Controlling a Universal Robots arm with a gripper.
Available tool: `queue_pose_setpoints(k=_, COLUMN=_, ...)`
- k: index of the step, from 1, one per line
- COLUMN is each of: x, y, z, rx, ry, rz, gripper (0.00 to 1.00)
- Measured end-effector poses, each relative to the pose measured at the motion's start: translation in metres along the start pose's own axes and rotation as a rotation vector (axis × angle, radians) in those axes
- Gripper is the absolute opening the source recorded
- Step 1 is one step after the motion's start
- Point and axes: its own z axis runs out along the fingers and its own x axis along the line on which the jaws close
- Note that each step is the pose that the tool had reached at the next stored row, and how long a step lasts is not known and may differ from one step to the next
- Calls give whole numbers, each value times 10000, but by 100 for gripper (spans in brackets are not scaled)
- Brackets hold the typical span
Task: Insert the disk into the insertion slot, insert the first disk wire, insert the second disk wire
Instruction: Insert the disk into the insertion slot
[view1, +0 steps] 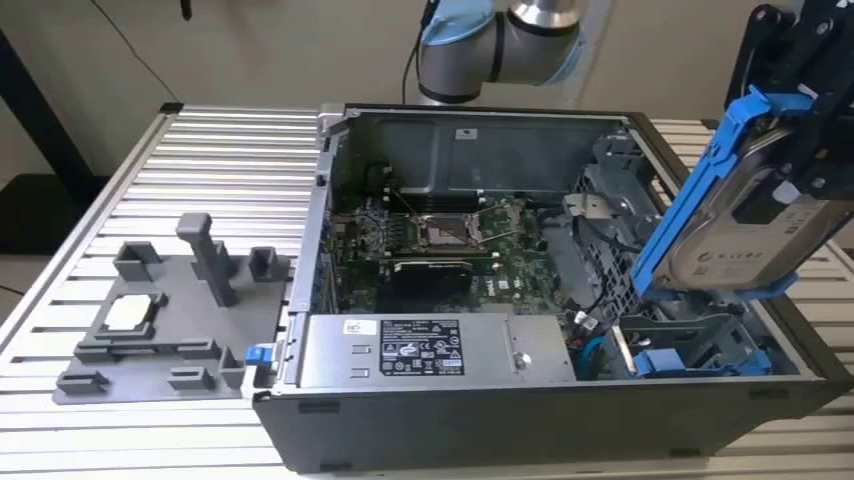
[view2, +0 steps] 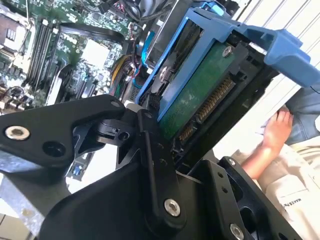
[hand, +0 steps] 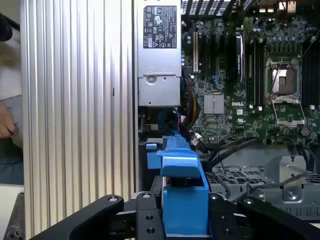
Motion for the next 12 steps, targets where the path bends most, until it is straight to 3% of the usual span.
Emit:
queue_pose_setpoints(k=3, x=-3, y=-1, z=13, rx=1, ry=1, rz=0, gripper=33)
queue_pose_setpoints(k=12, x=-3, y=-8, z=132, rx=1, ry=0, rz=1, gripper=33)
